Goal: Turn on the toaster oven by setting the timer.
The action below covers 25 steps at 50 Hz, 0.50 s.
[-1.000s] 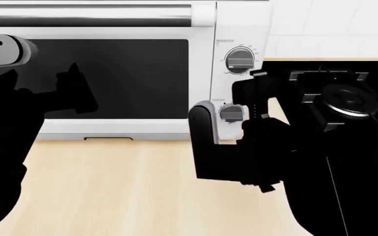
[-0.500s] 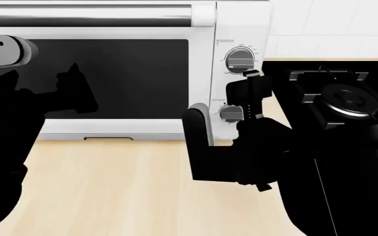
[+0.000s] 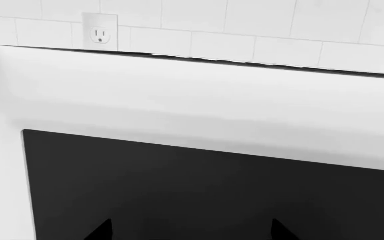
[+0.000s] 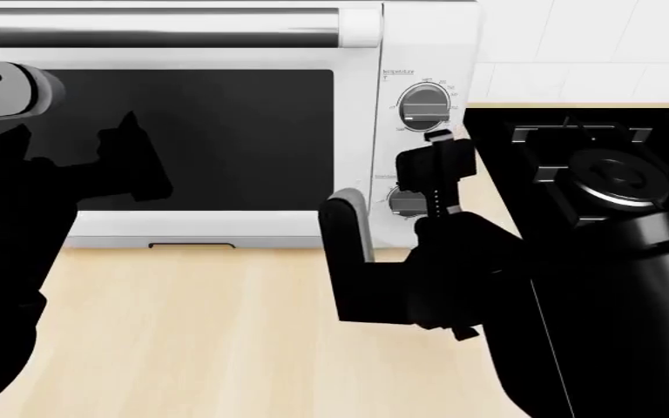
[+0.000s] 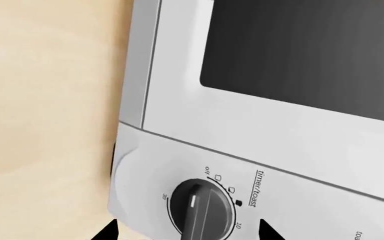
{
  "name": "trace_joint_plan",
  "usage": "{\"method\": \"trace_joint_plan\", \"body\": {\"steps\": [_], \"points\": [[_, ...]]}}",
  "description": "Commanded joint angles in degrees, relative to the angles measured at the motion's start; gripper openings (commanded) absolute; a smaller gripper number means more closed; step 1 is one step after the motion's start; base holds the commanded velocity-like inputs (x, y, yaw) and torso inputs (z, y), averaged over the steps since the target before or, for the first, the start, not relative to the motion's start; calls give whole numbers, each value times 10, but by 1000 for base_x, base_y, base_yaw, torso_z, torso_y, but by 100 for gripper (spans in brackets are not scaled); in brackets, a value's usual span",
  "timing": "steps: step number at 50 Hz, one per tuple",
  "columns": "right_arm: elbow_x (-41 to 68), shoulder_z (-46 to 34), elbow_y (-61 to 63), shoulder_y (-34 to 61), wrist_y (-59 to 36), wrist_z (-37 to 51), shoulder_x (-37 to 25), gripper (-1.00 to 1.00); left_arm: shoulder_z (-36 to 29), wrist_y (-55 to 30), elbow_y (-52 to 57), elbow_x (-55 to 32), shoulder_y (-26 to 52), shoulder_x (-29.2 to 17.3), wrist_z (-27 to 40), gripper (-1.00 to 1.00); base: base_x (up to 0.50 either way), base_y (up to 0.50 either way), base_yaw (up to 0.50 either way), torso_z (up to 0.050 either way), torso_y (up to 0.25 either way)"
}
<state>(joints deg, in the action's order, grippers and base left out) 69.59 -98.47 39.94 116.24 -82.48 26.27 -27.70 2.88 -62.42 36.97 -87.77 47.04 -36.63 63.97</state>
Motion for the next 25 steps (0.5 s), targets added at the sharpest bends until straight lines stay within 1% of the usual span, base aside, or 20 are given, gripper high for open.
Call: {"method": "trace_joint_plan", "body": {"steps": [1,25], "points": [[0,-10,-11,-5,-5,14,11,100,-1,4,-1,0,0,-2,1,100,0,0,0,0,0],[-20,-43,-33,-7,4,17,24,100,-2,12,0,-4,-7,-5,4,100,0,0,0,0,0]]}}
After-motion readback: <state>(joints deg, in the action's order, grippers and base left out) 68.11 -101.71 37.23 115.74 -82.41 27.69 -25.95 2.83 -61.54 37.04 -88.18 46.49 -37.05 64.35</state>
